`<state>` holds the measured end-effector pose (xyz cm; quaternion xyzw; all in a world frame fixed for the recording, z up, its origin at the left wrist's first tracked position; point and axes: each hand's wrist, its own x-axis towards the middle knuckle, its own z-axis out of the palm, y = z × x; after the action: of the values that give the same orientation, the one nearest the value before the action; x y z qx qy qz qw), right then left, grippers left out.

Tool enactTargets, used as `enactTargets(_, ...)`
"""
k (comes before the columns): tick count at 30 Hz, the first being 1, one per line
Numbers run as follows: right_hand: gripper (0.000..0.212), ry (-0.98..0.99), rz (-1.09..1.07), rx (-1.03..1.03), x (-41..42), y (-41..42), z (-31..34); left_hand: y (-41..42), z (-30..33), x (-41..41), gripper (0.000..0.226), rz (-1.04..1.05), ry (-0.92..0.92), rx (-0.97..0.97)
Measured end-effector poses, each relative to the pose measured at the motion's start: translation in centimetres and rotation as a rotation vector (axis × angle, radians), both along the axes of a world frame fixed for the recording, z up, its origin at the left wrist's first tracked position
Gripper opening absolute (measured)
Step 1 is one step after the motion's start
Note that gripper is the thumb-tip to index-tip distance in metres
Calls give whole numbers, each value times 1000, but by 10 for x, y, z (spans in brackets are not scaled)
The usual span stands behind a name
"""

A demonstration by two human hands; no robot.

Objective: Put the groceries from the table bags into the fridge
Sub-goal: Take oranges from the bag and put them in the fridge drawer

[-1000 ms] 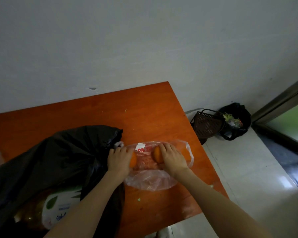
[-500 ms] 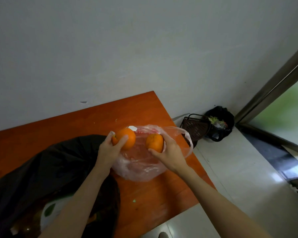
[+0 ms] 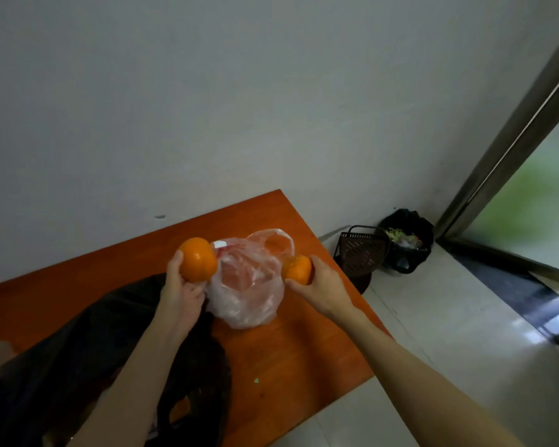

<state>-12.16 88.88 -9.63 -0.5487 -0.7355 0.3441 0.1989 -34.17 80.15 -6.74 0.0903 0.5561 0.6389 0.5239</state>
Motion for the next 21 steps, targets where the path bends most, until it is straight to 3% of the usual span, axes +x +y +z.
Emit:
enactTargets(7,68,97,22,10,-2,-15,12,0,15,29,73,-72,-214,49)
enactTargets(12,67,169,-98,44,52,-28,33,4,32,69,64,-303,-173,104)
enactTargets(16,73,129,-240,94,126,-54,51,7,52,142,38,-441,-147,108)
enactTargets(18,73,124,-339,108,170,-76,61,5,56,185,51,-528,-182,122)
enactTargets(20,68,123,-443,142,217,-107,71,-2,60,228,84,-625,-250,123)
enactTargets(21,65,120,-492,156,242,-126,76,-7,62,252,88,-677,-276,100)
